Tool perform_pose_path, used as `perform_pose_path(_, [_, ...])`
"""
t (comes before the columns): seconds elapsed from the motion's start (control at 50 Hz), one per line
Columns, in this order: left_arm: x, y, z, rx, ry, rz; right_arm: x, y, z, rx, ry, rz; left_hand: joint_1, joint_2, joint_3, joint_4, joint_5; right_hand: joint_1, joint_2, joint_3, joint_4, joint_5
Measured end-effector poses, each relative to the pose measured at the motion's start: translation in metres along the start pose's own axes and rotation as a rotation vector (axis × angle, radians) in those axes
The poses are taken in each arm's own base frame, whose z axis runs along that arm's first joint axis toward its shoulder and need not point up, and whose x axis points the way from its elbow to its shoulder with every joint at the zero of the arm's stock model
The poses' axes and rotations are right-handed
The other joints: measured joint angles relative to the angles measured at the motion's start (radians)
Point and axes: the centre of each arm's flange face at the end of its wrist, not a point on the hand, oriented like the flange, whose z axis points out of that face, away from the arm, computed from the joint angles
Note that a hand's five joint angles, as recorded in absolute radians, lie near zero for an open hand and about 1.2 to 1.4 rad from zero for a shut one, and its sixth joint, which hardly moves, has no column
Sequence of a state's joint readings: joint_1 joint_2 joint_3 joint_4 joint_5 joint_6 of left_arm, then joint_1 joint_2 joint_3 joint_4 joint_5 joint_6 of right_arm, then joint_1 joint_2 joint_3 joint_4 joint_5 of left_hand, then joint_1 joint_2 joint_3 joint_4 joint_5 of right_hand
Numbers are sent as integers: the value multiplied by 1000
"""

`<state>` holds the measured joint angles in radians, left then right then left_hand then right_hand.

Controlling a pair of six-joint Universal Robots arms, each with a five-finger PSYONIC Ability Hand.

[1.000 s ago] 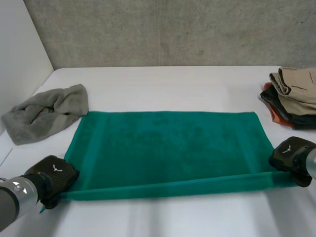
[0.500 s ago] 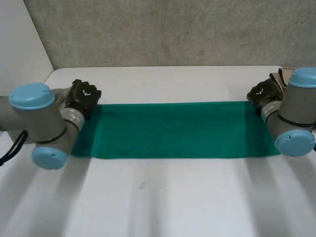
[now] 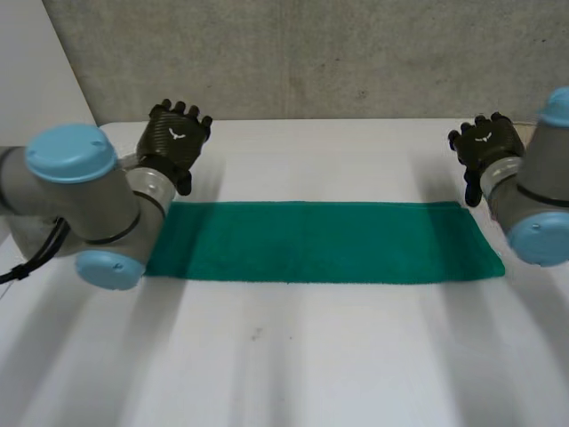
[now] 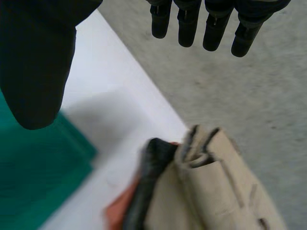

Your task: Fold the laundry.

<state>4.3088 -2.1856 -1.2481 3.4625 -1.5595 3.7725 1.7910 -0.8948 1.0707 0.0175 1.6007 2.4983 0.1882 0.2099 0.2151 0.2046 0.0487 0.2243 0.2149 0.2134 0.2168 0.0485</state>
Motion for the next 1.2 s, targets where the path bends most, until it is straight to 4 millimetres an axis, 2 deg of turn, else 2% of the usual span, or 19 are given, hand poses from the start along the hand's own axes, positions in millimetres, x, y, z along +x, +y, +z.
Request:
perform_pose_path(0.1, [-9, -4, -26, -21, 6, -76, 2, 20, -44, -130, -177, 92, 0, 0, 0, 0, 0, 86, 106, 106, 101, 103])
perform_pose_path(0.22, [-11, 5, -47, -58, 11, -126, 1, 57, -65, -244, -269, 166, 0, 0, 0, 0, 0, 199, 195, 206, 206, 210])
perform_pose_path(0.3, [-8, 12, -54, -67, 8, -135, 0, 77, -65, -246, -264, 186, 0, 0, 0, 0, 0, 254, 261, 264, 268, 265])
perform_pose_path(0.42, [-5, 16, -55, -57, 4, -134, -3, 97, -52, -208, -223, 183, 0, 0, 0, 0, 0, 284, 295, 304, 302, 304])
perform_pose_path(0.46, [-4, 16, -55, -54, 4, -133, -5, 103, -47, -203, -216, 178, 0, 0, 0, 0, 0, 454, 468, 472, 450, 449])
perform_pose_path(0.52, [-3, 16, -55, -50, 5, -134, -7, 109, -40, -194, -199, 170, 0, 0, 0, 0, 0, 859, 885, 862, 858, 846])
perform_pose_path(0.62, [-1, 15, -56, -50, 8, -135, -3, 114, -32, -184, -148, 158, 0, 0, 0, 0, 0, 893, 966, 973, 977, 929])
perform_pose_path(0.76, [-5, 12, -61, -47, 3, -136, 35, 131, -31, -238, -1, 115, 0, 0, 0, 0, 0, 893, 966, 973, 979, 929])
perform_pose_path(0.82, [-9, 7, -65, -40, -5, -135, 68, 140, -36, -279, 76, 33, 0, 0, 0, 0, 0, 893, 966, 973, 979, 929])
perform_pose_path(0.9, [-14, 3, -71, -31, -14, -134, 94, 146, -39, -314, 133, -93, 0, 0, 0, 0, 0, 893, 966, 973, 979, 929])
perform_pose_path(0.96, [-17, -1, -74, -23, -22, -133, 94, 136, -38, -291, 130, -183, 0, 0, 0, 0, 0, 893, 966, 975, 980, 929])
perform_pose_path(1.02, [-20, -4, -76, -16, -29, -135, 71, 104, -34, -182, 87, -247, 0, 0, 0, 0, 0, 893, 966, 977, 981, 929])
perform_pose_path(1.04, [-20, -4, -76, -16, -29, -135, 71, 104, -34, -182, 87, -247, 0, 0, 0, 0, 0, 893, 966, 977, 981, 929])
perform_pose_path(1.08, [-23, -7, -77, -8, -35, -143, 29, 55, -35, 1, 14, -282, 0, 0, 0, 0, 0, 893, 966, 979, 981, 929])
perform_pose_path(1.12, [-23, -8, -77, -5, -37, -149, 8, 32, -39, 96, -27, -290, 0, 0, 0, 0, 0, 893, 966, 979, 981, 929])
perform_pose_path(1.14, [-24, -9, -78, -3, -39, -156, -16, 8, -45, 202, -76, -297, 0, 0, 0, 0, 0, 893, 966, 979, 982, 929])
perform_pose_path(1.16, [-24, -9, -78, -3, -39, -158, -22, 2, -47, 228, -89, -298, 0, 0, 0, 0, 0, 893, 966, 979, 982, 929])
perform_pose_path(1.18, [-24, -9, -79, -2, -40, -166, -51, -22, -58, 343, -154, -304, 0, 0, 0, 0, 0, 893, 966, 979, 982, 929])
perform_pose_path(1.2, [-24, -9, -79, -3, -39, -170, -69, -34, -65, 407, -197, -308, 0, 0, 0, 0, 0, 893, 966, 979, 982, 929])
